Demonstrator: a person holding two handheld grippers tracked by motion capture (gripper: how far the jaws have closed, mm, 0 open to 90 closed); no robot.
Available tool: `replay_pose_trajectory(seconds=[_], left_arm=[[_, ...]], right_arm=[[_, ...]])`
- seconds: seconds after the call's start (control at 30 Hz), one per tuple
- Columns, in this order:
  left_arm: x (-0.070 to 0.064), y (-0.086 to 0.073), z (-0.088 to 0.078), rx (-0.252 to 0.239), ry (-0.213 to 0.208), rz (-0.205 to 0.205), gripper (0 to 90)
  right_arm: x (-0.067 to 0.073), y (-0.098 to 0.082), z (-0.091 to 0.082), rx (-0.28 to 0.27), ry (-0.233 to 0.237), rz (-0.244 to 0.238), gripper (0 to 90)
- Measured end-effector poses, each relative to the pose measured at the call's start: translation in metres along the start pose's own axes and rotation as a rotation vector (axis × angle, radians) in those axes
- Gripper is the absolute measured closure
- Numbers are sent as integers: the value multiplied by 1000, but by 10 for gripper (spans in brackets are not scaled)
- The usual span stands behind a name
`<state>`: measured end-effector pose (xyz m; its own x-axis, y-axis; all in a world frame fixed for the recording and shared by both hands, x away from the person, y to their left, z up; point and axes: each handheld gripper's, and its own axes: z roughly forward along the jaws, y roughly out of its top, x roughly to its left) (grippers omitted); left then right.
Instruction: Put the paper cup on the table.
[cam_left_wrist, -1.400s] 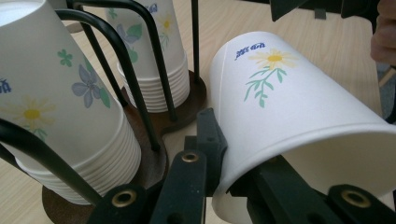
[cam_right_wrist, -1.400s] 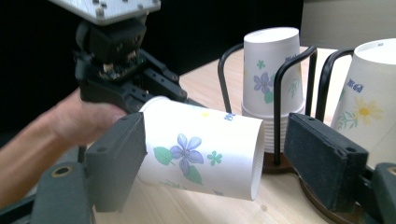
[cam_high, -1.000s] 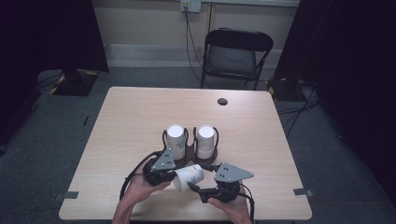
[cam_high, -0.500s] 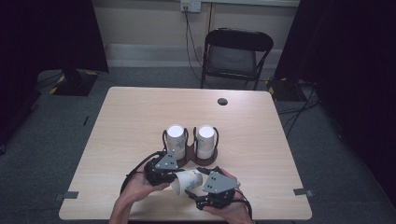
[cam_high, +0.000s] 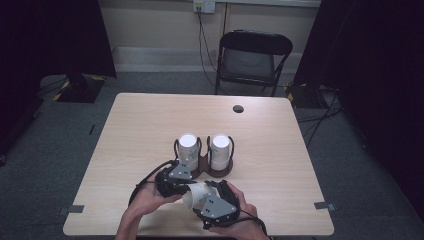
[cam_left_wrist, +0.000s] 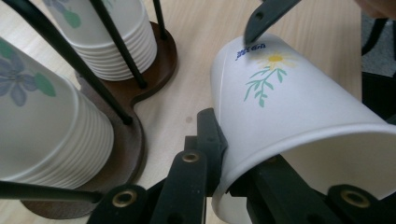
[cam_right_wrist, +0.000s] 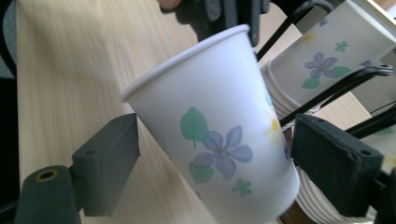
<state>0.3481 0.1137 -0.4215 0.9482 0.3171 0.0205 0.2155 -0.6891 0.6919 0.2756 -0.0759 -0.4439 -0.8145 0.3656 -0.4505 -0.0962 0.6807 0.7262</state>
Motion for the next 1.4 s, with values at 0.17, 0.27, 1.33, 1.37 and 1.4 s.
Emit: replay_pose_trajectory(seconds=[0.17, 0.27, 1.33, 1.37, 1.4], left_arm=[[3, 0, 1, 12, -30, -19, 870], [3, 1, 1, -24, -27, -43, 870], [4, 0, 4, -28, -34, -112, 847], [5, 0, 4, -27, -33, -110, 842], [5, 0, 4, -34, -32, -115, 840]], right_arm=[[3, 2, 9, 25, -16, -47, 134], [3, 4, 14, 25, -27, -49, 139], [12, 13, 25, 9, -69, -142, 282], [12, 14, 25, 5, -74, -143, 285], [11, 14, 25, 4, -73, -143, 287]])
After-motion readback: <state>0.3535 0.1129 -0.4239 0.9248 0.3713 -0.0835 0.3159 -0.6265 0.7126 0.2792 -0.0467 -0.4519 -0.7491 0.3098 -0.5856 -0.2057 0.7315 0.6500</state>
